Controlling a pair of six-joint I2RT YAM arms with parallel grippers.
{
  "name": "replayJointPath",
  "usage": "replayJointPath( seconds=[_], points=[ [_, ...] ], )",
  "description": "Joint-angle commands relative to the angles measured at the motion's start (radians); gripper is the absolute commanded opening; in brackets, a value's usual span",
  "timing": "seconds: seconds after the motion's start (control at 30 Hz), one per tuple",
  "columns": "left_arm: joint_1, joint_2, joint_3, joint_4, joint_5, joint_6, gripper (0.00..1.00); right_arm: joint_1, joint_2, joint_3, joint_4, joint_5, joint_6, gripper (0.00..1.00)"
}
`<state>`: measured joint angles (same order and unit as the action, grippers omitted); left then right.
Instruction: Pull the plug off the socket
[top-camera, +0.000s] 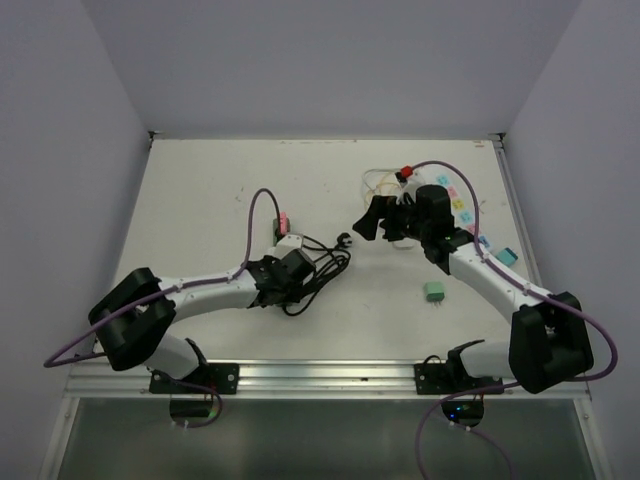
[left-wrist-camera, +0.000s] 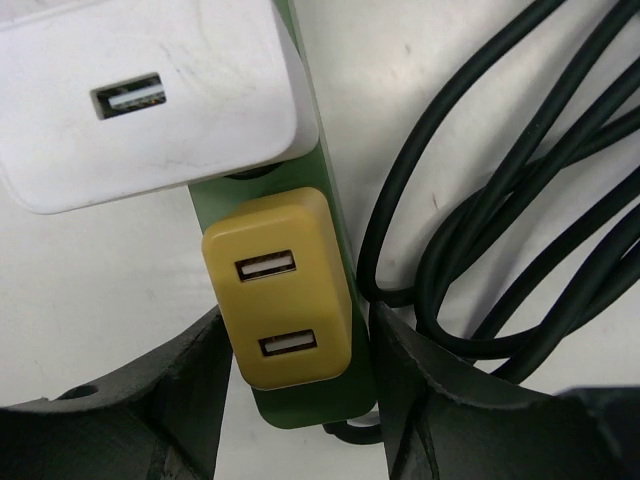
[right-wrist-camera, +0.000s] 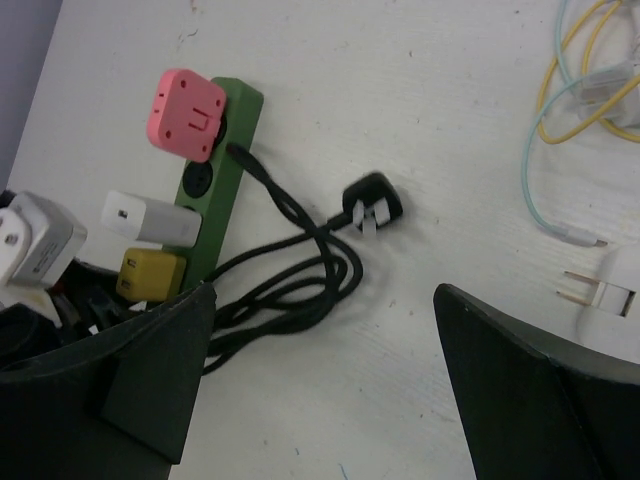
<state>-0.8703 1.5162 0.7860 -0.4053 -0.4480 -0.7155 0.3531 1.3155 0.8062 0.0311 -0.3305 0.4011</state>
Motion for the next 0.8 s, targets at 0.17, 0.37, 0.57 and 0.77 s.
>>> replayJointPath(
  seconds=[0.17,0.37,0.57,0.77],
  points=[
    [-0.174,-0.204,-0.171,-0.023,0.173,-0.067,0.34,0.003,-0.012,-0.047,-0.003,0.016,0.002,0.94],
    [-0.179,-0.249,-0.157,-0.003,0.112,-0.067,0.75,0.004,-0.076,-0.084,-0.086,0.044,-0.014,0.94],
    [-0.179,-0.231,-0.108,0.046,0.042,-0.082,0.89,0.007,-0.142,-0.088,-0.154,0.064,-0.018,0.94],
    [-0.179,-0.191,-0.088,0.071,-0.047,-0.121,0.84,0.009,-0.188,-0.081,-0.198,0.073,-0.021,0.94]
  ],
)
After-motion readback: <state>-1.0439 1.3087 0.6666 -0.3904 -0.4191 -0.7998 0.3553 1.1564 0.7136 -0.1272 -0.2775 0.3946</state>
